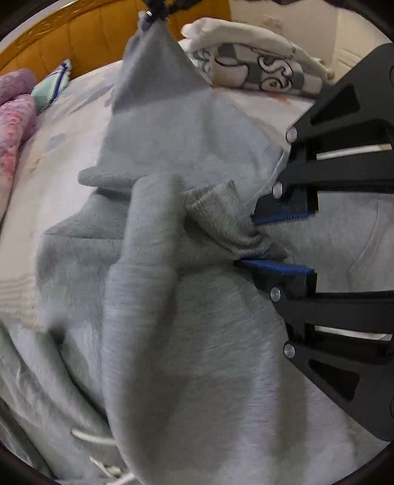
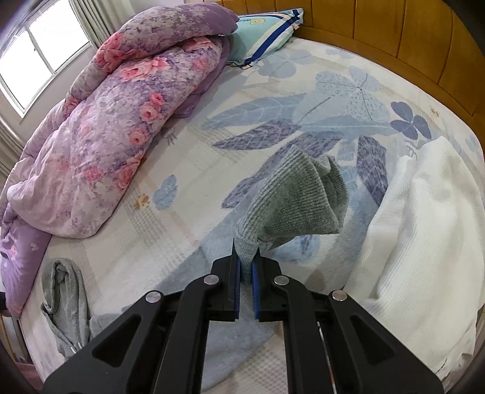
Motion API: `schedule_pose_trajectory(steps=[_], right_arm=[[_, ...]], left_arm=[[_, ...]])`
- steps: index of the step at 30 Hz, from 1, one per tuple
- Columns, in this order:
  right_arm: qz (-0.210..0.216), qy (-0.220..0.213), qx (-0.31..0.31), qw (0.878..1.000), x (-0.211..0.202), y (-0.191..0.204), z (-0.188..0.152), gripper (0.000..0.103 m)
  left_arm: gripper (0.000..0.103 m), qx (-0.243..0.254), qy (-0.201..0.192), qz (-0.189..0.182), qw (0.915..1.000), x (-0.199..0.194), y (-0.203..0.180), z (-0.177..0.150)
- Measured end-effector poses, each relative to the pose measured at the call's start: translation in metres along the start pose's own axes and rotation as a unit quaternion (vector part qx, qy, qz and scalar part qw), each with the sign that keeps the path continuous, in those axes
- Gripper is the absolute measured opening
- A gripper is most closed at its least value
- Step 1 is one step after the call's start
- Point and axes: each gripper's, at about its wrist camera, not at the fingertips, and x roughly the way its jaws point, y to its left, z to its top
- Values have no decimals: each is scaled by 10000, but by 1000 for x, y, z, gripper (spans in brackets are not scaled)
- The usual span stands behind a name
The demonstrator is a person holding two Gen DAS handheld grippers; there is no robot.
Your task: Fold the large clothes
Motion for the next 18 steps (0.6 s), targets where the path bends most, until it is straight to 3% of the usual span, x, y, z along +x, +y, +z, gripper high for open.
schedule_pose_trajectory(steps=[1,2,3,8,12,18], right_arm=[[43,-27,-63,10000,-3,5,-1,6],[73,-70,-134,9999,-7,11,-2,6],[112,-145,-254,9995,-13,20,-4,6],[575,-436,-893,9934,-48,84,-27,6],[1076,-503,-1494,9816,-72,152,-65,6],[1860,-208,-2271,9557,-96,266,-166,6]], left_arm=[[37,-57,-13,-97,9999,-5,1,2],[58,-136,-85,-127,9998,-12,2,2],[64,-220,-267,-172,9993,-24,5,0],[68,-732,-868,-626,9916,-84,37,-22],[72,-1536,-1351,-255,9785,-133,102,-53],[72,-2332,-1627,495,9574,-187,203,-93]])
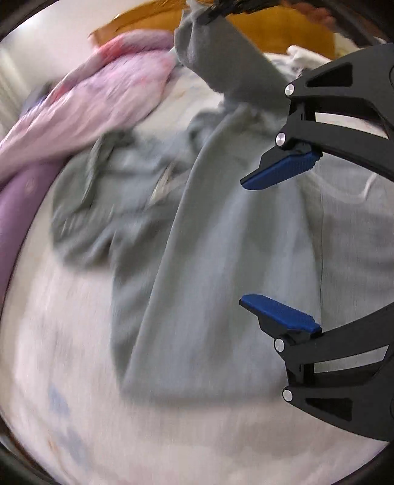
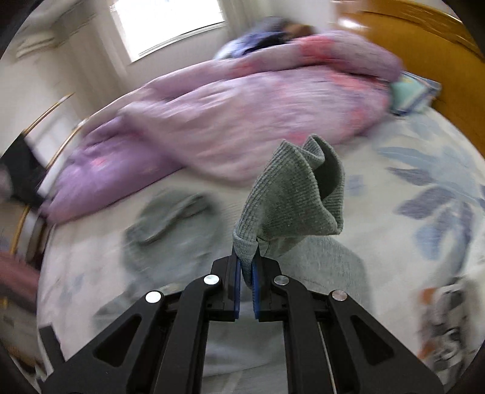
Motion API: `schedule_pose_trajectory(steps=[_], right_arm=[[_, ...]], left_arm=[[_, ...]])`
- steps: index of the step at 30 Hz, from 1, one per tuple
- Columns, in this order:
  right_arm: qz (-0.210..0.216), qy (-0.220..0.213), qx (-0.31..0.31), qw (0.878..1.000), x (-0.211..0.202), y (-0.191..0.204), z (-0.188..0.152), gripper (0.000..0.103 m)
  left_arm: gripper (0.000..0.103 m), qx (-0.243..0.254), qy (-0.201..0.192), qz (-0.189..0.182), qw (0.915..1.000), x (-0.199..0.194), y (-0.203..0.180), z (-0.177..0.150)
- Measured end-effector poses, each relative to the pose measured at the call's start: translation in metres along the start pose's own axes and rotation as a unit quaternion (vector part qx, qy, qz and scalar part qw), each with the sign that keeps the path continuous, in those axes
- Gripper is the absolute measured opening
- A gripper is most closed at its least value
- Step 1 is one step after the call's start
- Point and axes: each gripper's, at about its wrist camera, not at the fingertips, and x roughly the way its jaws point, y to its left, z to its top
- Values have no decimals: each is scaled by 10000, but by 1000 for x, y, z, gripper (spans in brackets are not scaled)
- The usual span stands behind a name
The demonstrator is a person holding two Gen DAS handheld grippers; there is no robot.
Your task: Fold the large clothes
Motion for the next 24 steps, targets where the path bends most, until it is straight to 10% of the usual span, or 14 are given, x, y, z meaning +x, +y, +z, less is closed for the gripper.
schedule_pose_trajectory(steps=[11,17,24], right_arm=[[714,1459,-1548,9745,91,194,-140,6],[885,2487,-1571,9516,127,204,-188,21],[1626,2626,-1252,9428,93,174,-184,47]], left_arm=[[72,-627,-281,540,9962,-44,109,12],[73,-957,-236,571,9935,-51,133,2],[73,-1244,-452,348,9906,-66,126,6]])
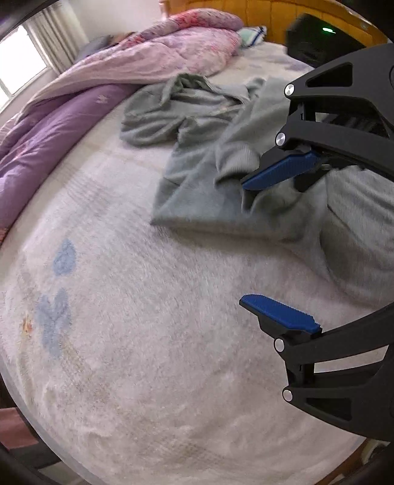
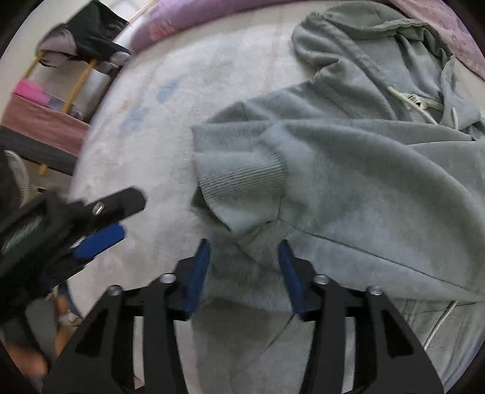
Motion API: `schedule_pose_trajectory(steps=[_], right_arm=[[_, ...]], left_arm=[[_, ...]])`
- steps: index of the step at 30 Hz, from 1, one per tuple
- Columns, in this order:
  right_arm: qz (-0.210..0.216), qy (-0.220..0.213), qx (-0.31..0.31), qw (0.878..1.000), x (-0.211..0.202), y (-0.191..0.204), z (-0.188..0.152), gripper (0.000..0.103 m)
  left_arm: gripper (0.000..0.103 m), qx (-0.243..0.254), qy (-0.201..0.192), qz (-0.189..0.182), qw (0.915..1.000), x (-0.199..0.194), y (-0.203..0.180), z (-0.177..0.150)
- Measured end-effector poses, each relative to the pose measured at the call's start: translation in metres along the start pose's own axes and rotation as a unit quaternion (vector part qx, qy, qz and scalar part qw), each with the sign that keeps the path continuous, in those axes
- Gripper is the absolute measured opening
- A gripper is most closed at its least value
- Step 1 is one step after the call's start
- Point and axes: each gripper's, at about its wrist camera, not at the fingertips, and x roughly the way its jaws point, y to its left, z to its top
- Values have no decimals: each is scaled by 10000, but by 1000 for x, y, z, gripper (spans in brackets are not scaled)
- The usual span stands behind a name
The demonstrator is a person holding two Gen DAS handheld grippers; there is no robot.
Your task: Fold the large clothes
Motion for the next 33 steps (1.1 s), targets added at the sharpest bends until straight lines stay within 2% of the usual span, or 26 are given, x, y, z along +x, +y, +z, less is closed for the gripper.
schedule_pose_trajectory(steps=[4,6,7,8,9,11,12,14,16,17,18,19,21,23,26,27,29,31,33], right_arm=[[41,-332,170,9993,-52,-37,-3,47],[-310,-537,318,9976,-78,-73,-3,45],[-468,-580,402,9964,-86,-88,-2,40],[-671,-609,531,9945,-93,-109,-1,25],[-915,-591,724,9914,-100,-135,3,18],[-1288,-597,1092,9838,-112,-182,9,10],[-1377,-583,1162,9819,-118,-199,12,10],[-1334,-384,1232,9826,-120,-227,16,10],[-1280,-163,1229,9840,-110,-242,19,10],[-1180,-70,1261,9849,-104,-251,21,10],[-1141,25,1341,9844,-98,-258,21,7],[-1222,89,1453,9818,-92,-267,21,7],[-1270,195,1648,9779,-81,-285,16,6],[-1060,170,1952,9749,-76,-301,12,3],[-1021,300,2084,9722,-79,-300,15,3],[-1042,366,2065,9722,-83,-296,18,6],[-1083,442,1944,9739,-97,-285,27,9],[-1046,286,1754,9785,-110,-274,39,19],[-1009,17,1533,9830,-123,-265,61,33]], left_arm=[[73,201,107,-254,9994,6,-35,-1],[73,483,240,-503,9973,15,-66,-7],[73,569,293,-596,9962,20,-76,-9],[73,723,405,-711,9940,26,-92,-14],[73,877,495,-785,9918,33,-107,-19],[73,1112,627,-822,9884,45,-130,-29],[73,1186,664,-822,9873,51,-137,-33],[73,1388,772,-621,9854,67,-144,-37],[73,1441,981,-38,9847,92,-133,-40],[73,1322,1061,366,9848,106,-117,-39],[72,1212,1107,531,9850,112,-101,-37],[71,1122,1116,576,9857,114,-90,-37],[67,921,1053,230,9899,110,-68,-35],[61,1169,1069,321,9868,109,-71,-38],[63,1349,1121,462,9834,108,-79,-41],[64,1378,1172,427,9826,104,-83,-40],[77,1466,1305,137,9805,93,-95,-34],[81,1603,1362,-89,9776,79,-108,-25],[85,1726,1301,-419,9755,65,-124,-8]])
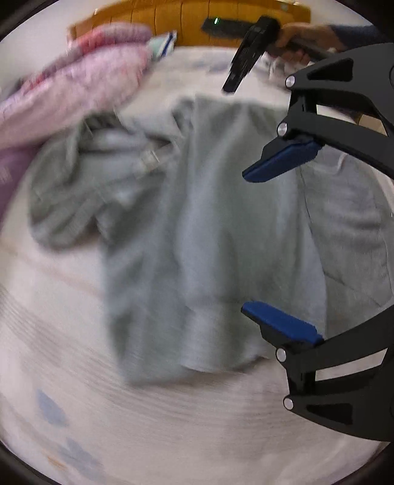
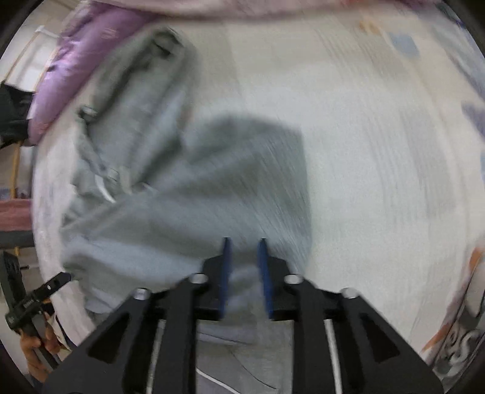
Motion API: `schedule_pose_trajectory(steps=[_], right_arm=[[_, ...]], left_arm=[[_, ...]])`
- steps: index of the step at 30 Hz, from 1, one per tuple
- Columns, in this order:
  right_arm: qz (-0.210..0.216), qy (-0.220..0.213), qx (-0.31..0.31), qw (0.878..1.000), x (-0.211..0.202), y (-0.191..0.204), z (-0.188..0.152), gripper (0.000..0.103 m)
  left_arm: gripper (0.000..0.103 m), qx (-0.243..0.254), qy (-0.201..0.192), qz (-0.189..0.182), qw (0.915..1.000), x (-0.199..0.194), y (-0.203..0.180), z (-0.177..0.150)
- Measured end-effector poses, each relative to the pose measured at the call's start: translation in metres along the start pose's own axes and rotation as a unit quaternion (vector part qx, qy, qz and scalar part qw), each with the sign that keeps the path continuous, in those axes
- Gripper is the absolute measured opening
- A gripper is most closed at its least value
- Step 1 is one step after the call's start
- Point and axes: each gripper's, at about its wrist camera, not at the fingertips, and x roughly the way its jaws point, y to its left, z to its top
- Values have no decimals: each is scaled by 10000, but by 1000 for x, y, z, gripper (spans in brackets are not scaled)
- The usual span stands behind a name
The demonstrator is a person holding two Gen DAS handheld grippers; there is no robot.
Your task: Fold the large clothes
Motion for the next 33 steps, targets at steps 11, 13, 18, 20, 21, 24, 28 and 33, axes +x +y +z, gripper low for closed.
schedule_pose_trajectory(steps=[11,13,18,20,21,24,28,33], right_arm=[[-93,-516,-181,9985,44,41,135,45],[-49,-534,-172,9984,52,42,151,48],[-438,-392,-93,9982,75,45,185,49],[-585,-339,-159,9976,83,46,196,49],[-514,-329,-183,9980,86,46,199,49],[-396,-215,-66,9990,95,40,205,23],[-137,-410,155,9989,85,25,203,8],[-150,-610,135,9979,71,12,194,7]], left_arm=[[89,219,-314,848,9957,64,-35,178],[89,422,-303,1293,9902,83,-44,203],[89,631,-241,2194,9733,109,-50,236],[89,690,-186,2274,9712,114,-50,241],[89,751,-173,2334,9693,117,-50,243],[86,793,-242,2207,9718,114,-46,247],[54,519,-327,1824,9813,100,-22,247],[25,664,-427,1688,9825,93,-16,237]])
